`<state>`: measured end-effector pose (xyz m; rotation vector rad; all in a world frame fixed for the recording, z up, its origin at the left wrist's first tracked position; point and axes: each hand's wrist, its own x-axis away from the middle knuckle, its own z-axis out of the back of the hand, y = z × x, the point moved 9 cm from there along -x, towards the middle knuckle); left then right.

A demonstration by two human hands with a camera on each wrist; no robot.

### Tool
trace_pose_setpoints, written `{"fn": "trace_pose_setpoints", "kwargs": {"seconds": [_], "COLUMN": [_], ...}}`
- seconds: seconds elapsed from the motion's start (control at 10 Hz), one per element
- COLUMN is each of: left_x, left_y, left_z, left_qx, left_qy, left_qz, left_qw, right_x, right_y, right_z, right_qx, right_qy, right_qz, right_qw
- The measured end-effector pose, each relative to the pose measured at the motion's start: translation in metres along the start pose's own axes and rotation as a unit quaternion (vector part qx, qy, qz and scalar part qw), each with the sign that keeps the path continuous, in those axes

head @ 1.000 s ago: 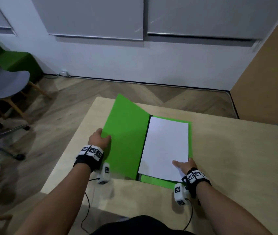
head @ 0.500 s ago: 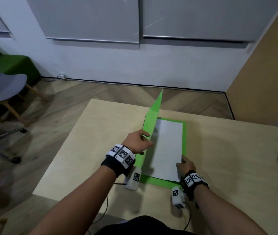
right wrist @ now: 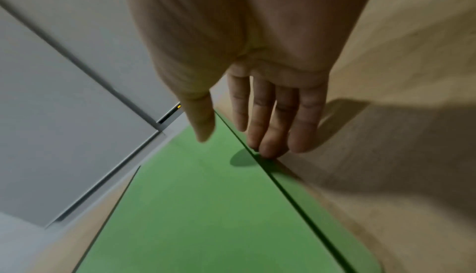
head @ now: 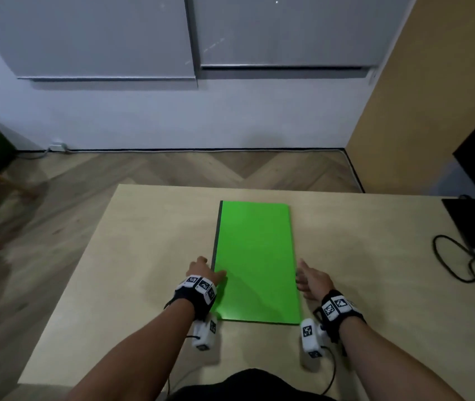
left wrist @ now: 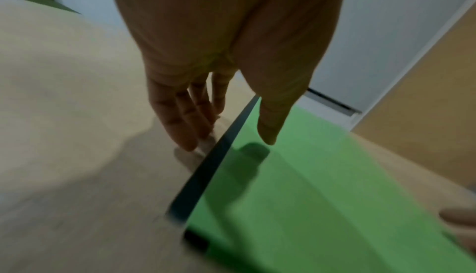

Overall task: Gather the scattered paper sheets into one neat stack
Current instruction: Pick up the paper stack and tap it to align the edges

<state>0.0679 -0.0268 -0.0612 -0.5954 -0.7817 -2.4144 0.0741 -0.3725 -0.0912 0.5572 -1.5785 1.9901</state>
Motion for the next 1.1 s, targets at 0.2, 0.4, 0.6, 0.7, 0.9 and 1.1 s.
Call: {"fn": "trace_pose_setpoints", "kwargs": {"seconds": [0.2, 0.4, 0.6, 0.7, 0.9, 1.1], "left_x": [-0.005, -0.001, 0.004, 0.005, 0.026, 0.039], "left_y": [-0.028, -0.015, -0.015, -0.013, 0.026, 0.059], "left_z": [-0.036, -0.04, -0.04, -0.037, -0.028, -0.048], "left_qx": [0.055, 0.015, 0.023, 0.029, -0.103, -0.246], "left_qy": [-0.013, -0.01, 0.006, 0.012, 0.058, -0.032], "left_qz": [0.01, -0.036, -0.055, -0.058, -0.162, -0.234], "left_qw": [0.998, 0.999, 0.998, 0.998, 0.98, 0.94], "right_x": [0.006, 0.009, 0.006, 0.004, 0.023, 0.026], "right_y": [-0.007, -0.013, -0.006, -0.005, -0.038, -0.032], "right_z": [-0.003, -0.014, -0.008, -0.004, -0.037, -0.067], "right_qx": [0.207, 0.289, 0.328, 0.322, 0.5, 0.571], "right_qy": [0.026, 0.047, 0.069, 0.074, 0.05, -0.039], "right_qz": [0.02, 0.04, 0.036, 0.024, 0.182, 0.188], "right_qw": [0.978, 0.955, 0.942, 0.943, 0.845, 0.799]}}
